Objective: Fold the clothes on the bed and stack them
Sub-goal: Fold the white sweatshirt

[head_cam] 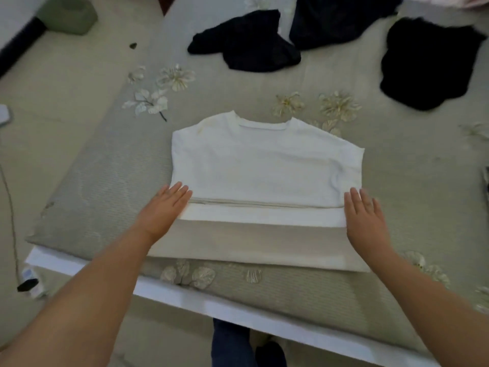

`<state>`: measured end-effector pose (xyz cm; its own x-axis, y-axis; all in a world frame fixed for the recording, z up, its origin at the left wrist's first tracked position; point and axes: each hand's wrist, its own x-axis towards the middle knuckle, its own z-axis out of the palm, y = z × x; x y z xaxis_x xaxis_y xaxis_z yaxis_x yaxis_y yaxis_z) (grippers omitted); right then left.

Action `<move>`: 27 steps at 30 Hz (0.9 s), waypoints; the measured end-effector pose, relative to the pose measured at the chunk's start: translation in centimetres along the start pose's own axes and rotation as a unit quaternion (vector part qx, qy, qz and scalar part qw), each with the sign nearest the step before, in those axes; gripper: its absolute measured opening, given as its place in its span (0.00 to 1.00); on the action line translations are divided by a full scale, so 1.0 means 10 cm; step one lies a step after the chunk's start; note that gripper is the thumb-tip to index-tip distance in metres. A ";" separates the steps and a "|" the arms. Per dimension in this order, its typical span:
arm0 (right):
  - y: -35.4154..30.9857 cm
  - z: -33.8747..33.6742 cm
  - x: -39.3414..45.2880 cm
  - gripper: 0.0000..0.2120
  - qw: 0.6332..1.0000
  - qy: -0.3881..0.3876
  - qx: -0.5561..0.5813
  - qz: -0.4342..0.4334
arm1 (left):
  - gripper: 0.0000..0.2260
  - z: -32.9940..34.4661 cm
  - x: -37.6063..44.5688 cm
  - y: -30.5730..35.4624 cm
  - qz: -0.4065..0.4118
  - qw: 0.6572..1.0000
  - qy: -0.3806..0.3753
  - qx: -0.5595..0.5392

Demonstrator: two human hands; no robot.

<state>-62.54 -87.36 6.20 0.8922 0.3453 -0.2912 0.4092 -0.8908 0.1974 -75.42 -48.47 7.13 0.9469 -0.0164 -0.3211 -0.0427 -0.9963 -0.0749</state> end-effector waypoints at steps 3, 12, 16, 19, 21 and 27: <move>0.04 -0.24 0.45 0.26 0.999 -0.009 0.000 0.041 | 0.29 -0.24 0.64 -0.23 0.060 0.995 0.080 0.027; 0.13 -0.70 1.92 0.27 0.994 -0.074 -0.071 0.044 | 0.26 -0.54 2.34 -0.93 0.070 0.993 -0.069 0.066; 0.16 -0.70 2.54 0.23 0.989 -0.114 -0.097 0.019 | 0.18 -0.60 2.98 -0.95 -0.013 0.993 -0.102 0.062; 0.23 -0.66 2.92 0.20 0.975 -0.173 -0.139 -0.029 | 0.14 -0.57 3.35 -0.91 -0.092 0.990 -0.102 0.034; 0.25 -0.58 3.14 0.20 0.968 -0.182 -0.168 -0.028 | 0.14 -0.43 3.53 -0.93 -0.120 0.988 -0.093 0.025; 0.15 -0.27 3.55 0.23 0.975 -0.111 -0.132 0.140 | 0.15 0.07 3.64 -0.98 -0.189 0.980 0.028 -0.056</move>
<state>-29.71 -75.66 -1.31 0.9243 0.0015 -0.3816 0.2172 -0.8243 0.5228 -40.78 -39.27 -4.50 0.9045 0.3540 -0.2379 0.3466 -0.9351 -0.0739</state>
